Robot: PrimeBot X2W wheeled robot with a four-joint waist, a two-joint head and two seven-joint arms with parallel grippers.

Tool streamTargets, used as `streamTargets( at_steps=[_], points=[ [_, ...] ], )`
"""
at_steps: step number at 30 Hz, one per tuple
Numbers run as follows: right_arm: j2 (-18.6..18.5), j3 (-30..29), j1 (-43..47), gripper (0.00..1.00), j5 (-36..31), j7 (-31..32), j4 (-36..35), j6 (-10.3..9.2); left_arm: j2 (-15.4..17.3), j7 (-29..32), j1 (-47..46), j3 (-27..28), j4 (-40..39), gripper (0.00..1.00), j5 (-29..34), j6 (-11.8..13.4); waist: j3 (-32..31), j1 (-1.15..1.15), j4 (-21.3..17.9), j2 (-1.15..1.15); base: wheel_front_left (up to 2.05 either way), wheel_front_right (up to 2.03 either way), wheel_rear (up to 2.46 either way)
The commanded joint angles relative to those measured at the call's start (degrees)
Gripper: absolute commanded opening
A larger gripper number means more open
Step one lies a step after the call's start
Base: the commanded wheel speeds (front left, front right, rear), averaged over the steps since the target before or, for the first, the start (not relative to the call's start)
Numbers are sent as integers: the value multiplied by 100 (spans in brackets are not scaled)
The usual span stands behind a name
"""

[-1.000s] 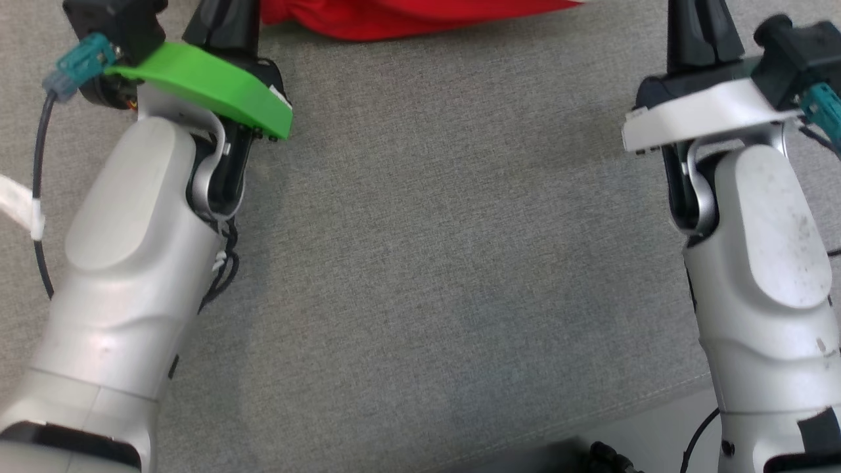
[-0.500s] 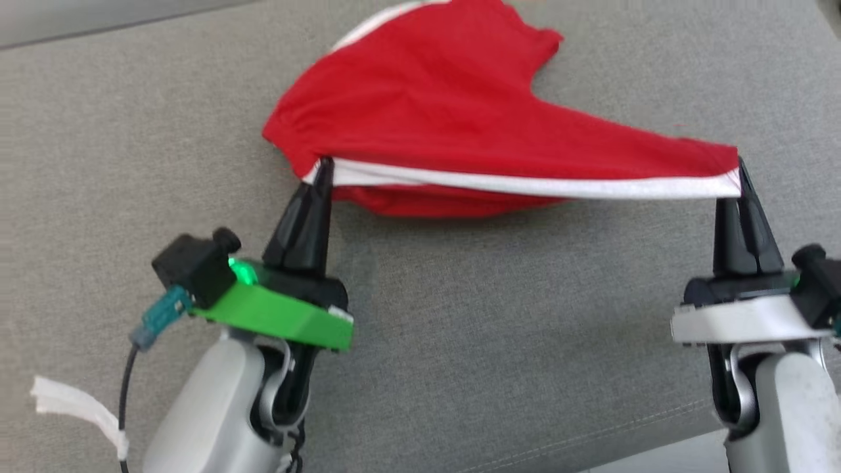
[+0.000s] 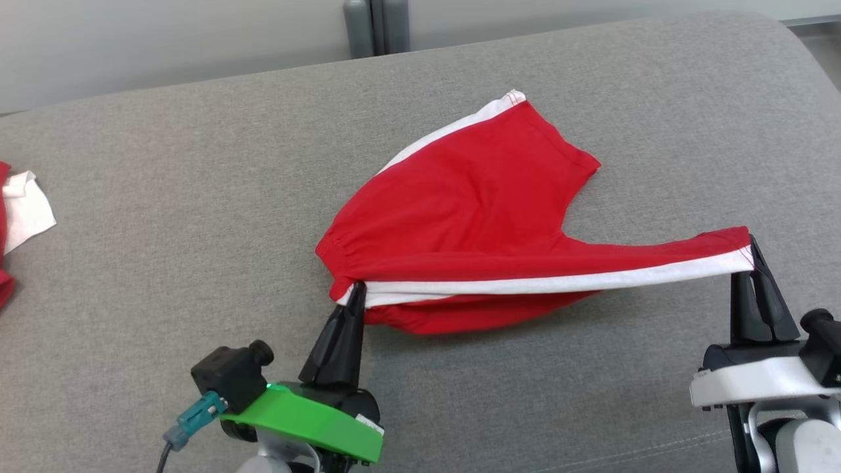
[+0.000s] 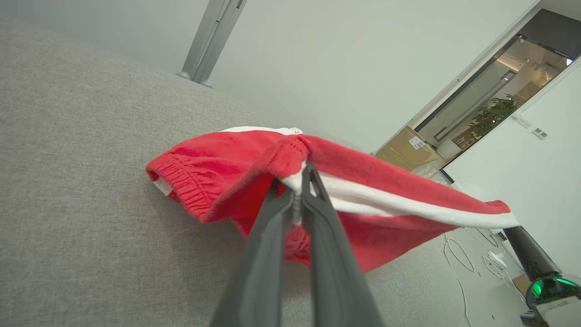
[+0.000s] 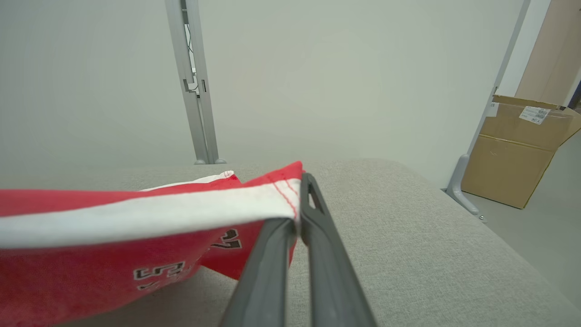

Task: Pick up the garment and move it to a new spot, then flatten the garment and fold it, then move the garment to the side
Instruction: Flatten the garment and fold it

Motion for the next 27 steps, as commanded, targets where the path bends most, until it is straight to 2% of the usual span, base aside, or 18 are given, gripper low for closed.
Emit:
streamTargets(
  at_steps=[1,6,9,14,19,27],
  points=[
    [-14,-23,-205,0,-93,27,161,-10,-37,30,68,-9,95,0,-58,23,64,0,155,0,0,0,0],
    [-39,-65,-821,0,-369,50,1069,-10,-266,128,-200,-39,592,0,-311,28,189,0,380,0,0,0,0],
    [-177,-88,-1348,0,-470,55,1725,-10,-383,121,-489,-39,962,0,-435,2,285,0,499,0,0,0,0],
    [-480,47,-2467,0,-549,115,2888,-10,-519,151,-1314,-12,1690,0,-700,145,538,0,704,0,0,0,0],
    [-861,436,-3550,0,-545,178,3906,-11,-550,84,-2080,-162,2247,0,-958,297,840,0,887,0,0,0,0],
    [-1305,1247,-4842,0,-274,261,5212,-11,-554,-194,-2832,-738,2588,0,-1692,556,1264,0,1164,0,0,0,0]
  ],
)
